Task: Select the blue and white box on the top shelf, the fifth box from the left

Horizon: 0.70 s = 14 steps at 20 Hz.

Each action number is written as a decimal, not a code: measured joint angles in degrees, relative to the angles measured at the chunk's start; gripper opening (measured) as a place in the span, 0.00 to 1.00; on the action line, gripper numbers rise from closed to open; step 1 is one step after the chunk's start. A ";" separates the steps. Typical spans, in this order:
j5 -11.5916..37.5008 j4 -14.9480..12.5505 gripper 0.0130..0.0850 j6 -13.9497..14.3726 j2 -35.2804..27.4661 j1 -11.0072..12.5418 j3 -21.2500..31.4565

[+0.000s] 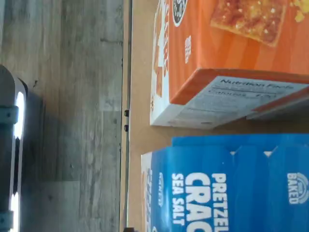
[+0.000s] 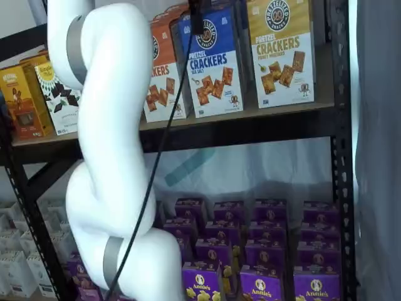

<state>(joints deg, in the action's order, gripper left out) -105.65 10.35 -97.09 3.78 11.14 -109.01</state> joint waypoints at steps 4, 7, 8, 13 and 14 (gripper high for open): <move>-0.10 -0.51 1.00 -0.21 -0.22 0.03 -0.30; -0.24 -1.26 1.00 -0.31 -0.39 -0.18 -0.48; -0.51 -1.50 1.00 -0.33 -0.59 -0.25 -0.73; -0.76 -2.17 1.00 -0.25 -0.82 -0.62 -0.75; -0.55 -2.14 1.00 -0.20 -0.70 -0.67 -0.49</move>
<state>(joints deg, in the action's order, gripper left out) -106.20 8.21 -97.29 3.08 10.47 -109.49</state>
